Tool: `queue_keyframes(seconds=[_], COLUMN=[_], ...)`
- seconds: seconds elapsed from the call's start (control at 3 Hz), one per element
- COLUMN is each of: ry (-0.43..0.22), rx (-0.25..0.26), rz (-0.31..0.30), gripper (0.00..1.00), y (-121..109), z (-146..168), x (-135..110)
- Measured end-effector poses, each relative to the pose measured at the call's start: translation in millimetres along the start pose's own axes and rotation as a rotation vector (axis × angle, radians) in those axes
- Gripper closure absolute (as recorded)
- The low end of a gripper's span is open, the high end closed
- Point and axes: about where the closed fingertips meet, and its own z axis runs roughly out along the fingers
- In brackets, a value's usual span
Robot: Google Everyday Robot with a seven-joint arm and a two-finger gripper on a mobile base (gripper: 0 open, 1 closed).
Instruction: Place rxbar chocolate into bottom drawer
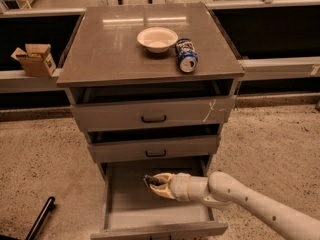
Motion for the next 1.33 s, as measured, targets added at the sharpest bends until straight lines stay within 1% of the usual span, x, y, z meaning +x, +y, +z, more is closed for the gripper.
queue_keyframes(seconds=[0.33,0.67,1.0,1.33], ry=[-0.008,0.002,0.07,0.134], rx=[-0.004,-0.033,-0.03,-0.033], rz=[0.025,0.018,0.037,0.072], gripper=[1.0,1.0,1.0,1.0], y=[4.7,8.1,-8.3,-27.6], z=[5.4,10.3,29.9,55.6], x=[11.3,9.6,44.0,99.2])
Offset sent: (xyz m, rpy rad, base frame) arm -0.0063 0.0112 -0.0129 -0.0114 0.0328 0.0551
